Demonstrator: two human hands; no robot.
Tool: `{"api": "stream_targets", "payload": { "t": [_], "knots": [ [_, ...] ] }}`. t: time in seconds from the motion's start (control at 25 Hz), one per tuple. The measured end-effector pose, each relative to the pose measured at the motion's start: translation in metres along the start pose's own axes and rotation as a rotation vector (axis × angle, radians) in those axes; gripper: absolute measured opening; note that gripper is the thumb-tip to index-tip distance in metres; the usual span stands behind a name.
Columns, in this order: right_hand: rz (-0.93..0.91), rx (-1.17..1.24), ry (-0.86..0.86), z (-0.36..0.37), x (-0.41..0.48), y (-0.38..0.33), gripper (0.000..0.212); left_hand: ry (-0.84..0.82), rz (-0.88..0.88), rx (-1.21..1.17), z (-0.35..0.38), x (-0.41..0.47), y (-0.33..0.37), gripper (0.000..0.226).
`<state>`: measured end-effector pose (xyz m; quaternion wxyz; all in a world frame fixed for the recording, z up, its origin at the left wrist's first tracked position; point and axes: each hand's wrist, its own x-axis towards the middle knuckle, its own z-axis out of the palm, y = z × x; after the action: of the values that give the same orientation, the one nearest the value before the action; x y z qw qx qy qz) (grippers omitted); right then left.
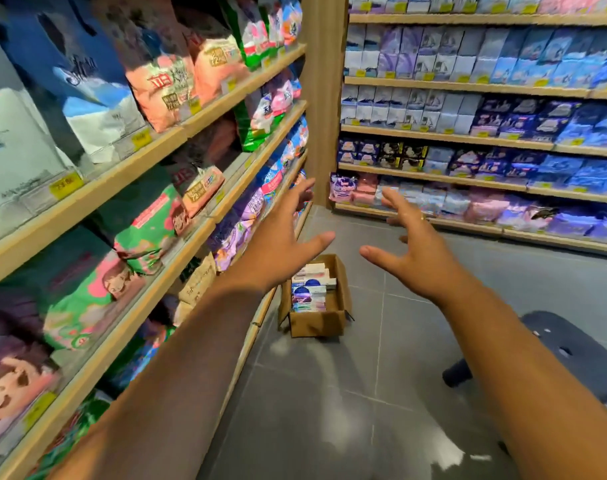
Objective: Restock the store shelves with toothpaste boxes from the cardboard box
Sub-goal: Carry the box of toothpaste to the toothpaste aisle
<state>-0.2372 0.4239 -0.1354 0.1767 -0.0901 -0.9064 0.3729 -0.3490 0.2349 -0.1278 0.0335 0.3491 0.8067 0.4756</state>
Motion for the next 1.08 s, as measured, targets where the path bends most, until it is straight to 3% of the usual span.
{"api": "stream_targets", "payload": {
  "t": [0.24, 0.76, 1.08],
  "knots": [
    [0.130, 0.038, -0.110, 0.043, 0.119, 0.077, 0.089, -0.051, -0.049, 0.061, 0.027, 0.109, -0.088, 0.087],
    [0.380, 0.095, -0.209, 0.154, 0.340, 0.256, 0.078, -0.285, -0.326, 0.066, 0.070, 0.330, -0.310, 0.082],
    [0.478, 0.018, -0.367, 0.219, 0.446, 0.399, 0.083, -0.251, -0.554, 0.099, 0.140, 0.422, -0.436, 0.088]
  ]
}}
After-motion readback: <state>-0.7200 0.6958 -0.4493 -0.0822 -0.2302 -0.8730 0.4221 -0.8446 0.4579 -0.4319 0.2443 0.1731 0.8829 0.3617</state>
